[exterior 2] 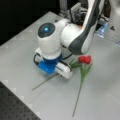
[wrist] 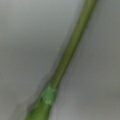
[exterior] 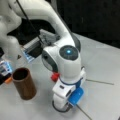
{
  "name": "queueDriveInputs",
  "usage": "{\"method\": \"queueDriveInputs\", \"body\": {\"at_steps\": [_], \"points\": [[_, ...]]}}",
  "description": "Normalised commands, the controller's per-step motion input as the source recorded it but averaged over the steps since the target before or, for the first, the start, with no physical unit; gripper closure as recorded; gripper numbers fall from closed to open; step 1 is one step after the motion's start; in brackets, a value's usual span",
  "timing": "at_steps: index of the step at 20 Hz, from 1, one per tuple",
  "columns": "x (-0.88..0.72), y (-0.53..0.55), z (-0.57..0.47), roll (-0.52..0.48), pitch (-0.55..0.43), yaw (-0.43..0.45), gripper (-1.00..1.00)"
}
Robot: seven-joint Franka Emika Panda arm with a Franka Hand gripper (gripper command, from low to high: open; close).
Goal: Flower insertion into a vase
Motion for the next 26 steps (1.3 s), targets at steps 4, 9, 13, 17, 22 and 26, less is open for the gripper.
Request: {"method": "queueDriveInputs", "body": {"at_steps": [4, 9, 13, 17, 22, 26], "points": [[0.15, -0.11, -0.38, 0.087, -0.006, -0.036, 1.00], [0.08, -0.08, -0.35, 0.083, 0.022, -0.012, 1.00], [0.04, 0.04, -0.33, 0.085, 0.077, 0.027, 1.00], [0.01, 0.11, -0.26, 0.084, 0.099, 0.045, 1.00], [-0.04, 0.20, -0.10, 0.101, 0.125, 0.023, 1.00], [-0.08, 0.24, 0.22, 0.115, 0.126, -0.022, 1.00]]}}
